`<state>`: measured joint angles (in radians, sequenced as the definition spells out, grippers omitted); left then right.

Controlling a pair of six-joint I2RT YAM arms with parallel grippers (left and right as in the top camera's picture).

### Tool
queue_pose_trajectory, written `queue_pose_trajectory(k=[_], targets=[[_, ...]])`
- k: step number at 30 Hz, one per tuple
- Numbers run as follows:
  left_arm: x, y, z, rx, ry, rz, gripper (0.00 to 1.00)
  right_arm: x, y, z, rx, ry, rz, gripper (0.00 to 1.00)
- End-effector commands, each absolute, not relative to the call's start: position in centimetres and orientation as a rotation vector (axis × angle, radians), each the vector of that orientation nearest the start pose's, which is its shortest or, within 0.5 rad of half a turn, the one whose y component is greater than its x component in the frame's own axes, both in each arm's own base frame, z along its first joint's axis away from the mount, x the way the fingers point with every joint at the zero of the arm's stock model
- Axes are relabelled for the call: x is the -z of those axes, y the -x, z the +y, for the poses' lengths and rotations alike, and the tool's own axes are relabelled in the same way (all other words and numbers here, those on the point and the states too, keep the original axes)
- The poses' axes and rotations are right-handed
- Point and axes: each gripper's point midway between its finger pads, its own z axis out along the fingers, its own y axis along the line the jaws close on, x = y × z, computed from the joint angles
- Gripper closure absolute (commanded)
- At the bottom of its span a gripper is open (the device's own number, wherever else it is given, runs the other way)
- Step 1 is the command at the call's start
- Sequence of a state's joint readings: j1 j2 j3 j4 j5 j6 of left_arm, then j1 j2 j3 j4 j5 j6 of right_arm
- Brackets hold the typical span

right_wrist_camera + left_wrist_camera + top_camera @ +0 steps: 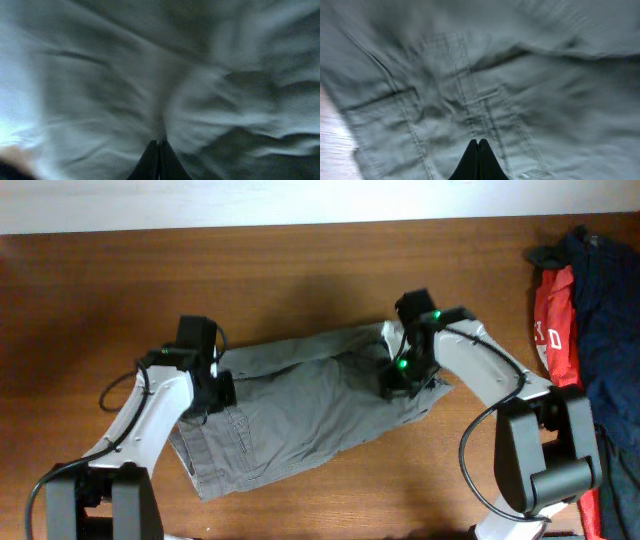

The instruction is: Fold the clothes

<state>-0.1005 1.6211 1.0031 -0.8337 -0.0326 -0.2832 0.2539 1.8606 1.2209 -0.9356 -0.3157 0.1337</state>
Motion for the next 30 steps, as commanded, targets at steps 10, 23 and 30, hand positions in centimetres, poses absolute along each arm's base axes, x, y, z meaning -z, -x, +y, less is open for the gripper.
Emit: queue_pose_trajectory(k=[10, 23, 30], targets=[[-1.8, -27.2, -1.8, -0.060, 0.351, 3.039, 1.00, 0.9, -28.5, 0.4, -0.143, -0.813, 3.138, 0.96], [-2.7, -30.4, -6.5, 0.339, 0.134, 2.931, 0.98, -8.6, -33.9, 8.1, -1.053, -0.061, 2.747, 0.96], [-2.9, -30.0, -7.8, 0.449, 0.108, 2.937, 0.98, -4.8, -35.9, 4.7, -0.703, -0.237, 2.833, 0.96]])
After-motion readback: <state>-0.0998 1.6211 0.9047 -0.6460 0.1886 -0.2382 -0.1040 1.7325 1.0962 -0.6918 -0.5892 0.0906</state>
